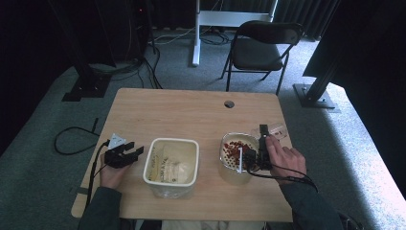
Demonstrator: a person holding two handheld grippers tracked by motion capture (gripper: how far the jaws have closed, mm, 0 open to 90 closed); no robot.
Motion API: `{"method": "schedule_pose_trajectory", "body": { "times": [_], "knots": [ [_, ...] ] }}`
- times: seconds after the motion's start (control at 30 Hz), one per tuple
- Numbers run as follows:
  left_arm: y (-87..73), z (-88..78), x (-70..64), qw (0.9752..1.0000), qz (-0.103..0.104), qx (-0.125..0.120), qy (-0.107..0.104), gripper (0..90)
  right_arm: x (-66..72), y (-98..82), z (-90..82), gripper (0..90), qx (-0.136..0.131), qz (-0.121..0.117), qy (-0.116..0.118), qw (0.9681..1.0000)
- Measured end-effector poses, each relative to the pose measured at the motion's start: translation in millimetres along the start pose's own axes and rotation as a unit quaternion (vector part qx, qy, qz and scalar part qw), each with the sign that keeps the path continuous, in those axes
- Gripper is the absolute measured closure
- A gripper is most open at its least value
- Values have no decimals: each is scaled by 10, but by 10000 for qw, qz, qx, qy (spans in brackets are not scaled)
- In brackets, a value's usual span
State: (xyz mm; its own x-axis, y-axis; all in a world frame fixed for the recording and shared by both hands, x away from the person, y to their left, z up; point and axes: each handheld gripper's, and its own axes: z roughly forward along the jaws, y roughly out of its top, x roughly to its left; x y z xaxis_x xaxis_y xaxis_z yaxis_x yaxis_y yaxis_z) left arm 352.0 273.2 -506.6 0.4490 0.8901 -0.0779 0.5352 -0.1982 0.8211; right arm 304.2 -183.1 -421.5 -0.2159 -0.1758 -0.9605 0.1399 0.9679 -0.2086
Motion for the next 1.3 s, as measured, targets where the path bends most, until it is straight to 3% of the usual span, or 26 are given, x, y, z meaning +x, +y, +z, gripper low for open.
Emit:
{"method": "schedule_pose_trajectory", "body": {
  "times": [0.53, 0.87, 0.97, 1.1, 1.3],
  "knots": [
    [1, -6, 0, 10000, -4, -11, 13, 499, 21, 28, -5, 315, 100, -304, -107, 9994],
    [1, -4, 0, 10000, 1, -2, 13, 500, 32, 39, -5, 315, 124, -343, -112, 9993],
    [1, -4, 0, 10000, -2, -3, 15, 500, 38, 59, -27, 316, 17, -359, -122, 9993],
    [1, -5, -4, 10000, 0, 1, 15, 500, 24, 33, -7, 316, 113, -343, -128, 9993],
    [2, 2, -7, 10000, 11, 14, 13, 500, 41, 77, -64, 318, -110, -424, -130, 9990]
  ]
}}
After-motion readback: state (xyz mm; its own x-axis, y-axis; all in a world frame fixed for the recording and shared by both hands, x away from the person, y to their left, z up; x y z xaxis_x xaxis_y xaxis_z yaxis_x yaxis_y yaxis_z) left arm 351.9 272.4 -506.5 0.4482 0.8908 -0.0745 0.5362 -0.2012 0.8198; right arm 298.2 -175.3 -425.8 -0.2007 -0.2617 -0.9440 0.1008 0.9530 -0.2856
